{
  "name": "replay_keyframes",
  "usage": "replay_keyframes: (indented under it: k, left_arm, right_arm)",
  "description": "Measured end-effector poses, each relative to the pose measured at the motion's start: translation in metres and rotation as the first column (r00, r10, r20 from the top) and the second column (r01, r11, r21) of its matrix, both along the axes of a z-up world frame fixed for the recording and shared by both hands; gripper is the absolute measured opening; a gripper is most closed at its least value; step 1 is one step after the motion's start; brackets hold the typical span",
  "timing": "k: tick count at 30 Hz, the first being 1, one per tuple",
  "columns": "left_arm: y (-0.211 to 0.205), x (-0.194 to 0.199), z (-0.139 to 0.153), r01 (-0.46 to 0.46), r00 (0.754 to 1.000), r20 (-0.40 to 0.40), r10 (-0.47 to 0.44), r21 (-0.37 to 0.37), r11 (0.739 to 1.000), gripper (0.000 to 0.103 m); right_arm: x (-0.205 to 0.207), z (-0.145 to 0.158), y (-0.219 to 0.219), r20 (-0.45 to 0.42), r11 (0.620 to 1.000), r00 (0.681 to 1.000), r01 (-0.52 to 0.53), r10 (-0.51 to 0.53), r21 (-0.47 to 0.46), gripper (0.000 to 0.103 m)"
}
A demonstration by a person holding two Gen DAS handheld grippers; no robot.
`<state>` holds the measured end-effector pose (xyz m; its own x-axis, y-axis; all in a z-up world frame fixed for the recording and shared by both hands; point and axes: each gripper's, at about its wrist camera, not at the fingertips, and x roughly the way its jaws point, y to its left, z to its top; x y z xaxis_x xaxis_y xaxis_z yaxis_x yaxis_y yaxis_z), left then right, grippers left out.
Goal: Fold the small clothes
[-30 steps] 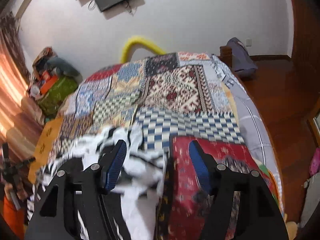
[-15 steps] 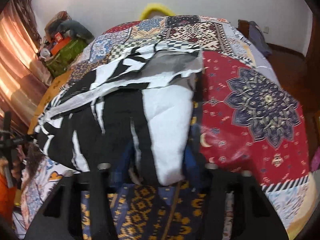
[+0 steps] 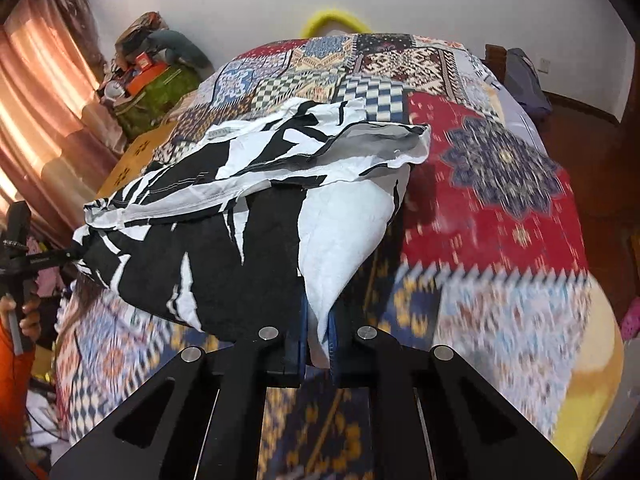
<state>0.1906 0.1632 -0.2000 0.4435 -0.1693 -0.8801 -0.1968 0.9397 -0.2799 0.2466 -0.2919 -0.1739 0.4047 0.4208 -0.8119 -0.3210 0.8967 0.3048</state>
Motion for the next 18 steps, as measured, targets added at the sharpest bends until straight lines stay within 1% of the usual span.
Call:
replay_keyframes:
  k: [3, 5, 6, 7, 9, 10, 11, 13, 15, 18]
  left_arm:
    - [-0.008, -0.022, -0.004, 0.029, 0.999, -0.017, -0.028, 0.029, 0.999, 0.009]
    - [-0.011, -0.033, -0.009, 0.036, 0.999, -0.032, -0.034, 0.073, 0.997, 0.011]
    - [-0.012, -0.039, -0.012, 0.036, 0.999, -0.039, -0.032, 0.112, 0.993, 0.014]
    - [-0.012, -0.043, -0.015, 0.032, 0.999, -0.044, -0.025, 0.156, 0.987, 0.015]
    - [-0.007, -0.048, -0.021, 0.004, 0.998, -0.064, 0.012, 0.24, 0.971, 0.015]
    - [-0.002, -0.05, -0.024, -0.012, 0.996, -0.079, 0.034, 0.265, 0.964, 0.015]
    - [0.004, -0.053, -0.027, -0.028, 0.994, -0.09, 0.054, 0.263, 0.964, 0.015]
    - [0.015, -0.057, -0.025, -0.053, 0.993, -0.091, 0.076, 0.225, 0.973, 0.015]
    - [0.017, -0.058, -0.014, -0.061, 0.995, -0.059, 0.077, 0.232, 0.971, 0.015]
    - [0.009, -0.054, 0.007, -0.039, 0.999, -0.005, 0.041, 0.221, 0.975, 0.016]
  right_arm:
    - [-0.017, -0.004, -0.007, -0.012, 1.0, 1.0, 0.012, -0.012, 0.008, 0.007]
    - [-0.026, -0.007, -0.01, -0.021, 1.0, 1.0, 0.021, -0.021, 0.011, 0.008]
    - [-0.03, -0.01, -0.012, -0.022, 1.0, 0.999, 0.026, -0.026, 0.003, 0.008]
    - [-0.033, -0.012, -0.013, -0.021, 0.999, 0.999, 0.032, -0.032, -0.003, 0.008]
    - [-0.036, -0.014, -0.015, -0.021, 0.999, 0.999, 0.044, -0.045, -0.019, 0.008]
    - [-0.037, -0.015, -0.016, -0.016, 0.998, 0.998, 0.056, -0.056, -0.035, 0.008]
    - [-0.039, -0.014, -0.018, -0.011, 0.997, 0.998, 0.064, -0.065, -0.044, 0.008]
    - [-0.042, -0.01, -0.023, 0.01, 0.994, 0.996, 0.089, -0.088, -0.067, 0.008]
    - [-0.041, -0.001, -0.028, 0.026, 0.991, 0.993, 0.115, -0.113, -0.065, 0.009]
    - [-0.038, 0.015, -0.03, 0.059, 0.99, 0.99, 0.128, -0.125, -0.059, 0.01]
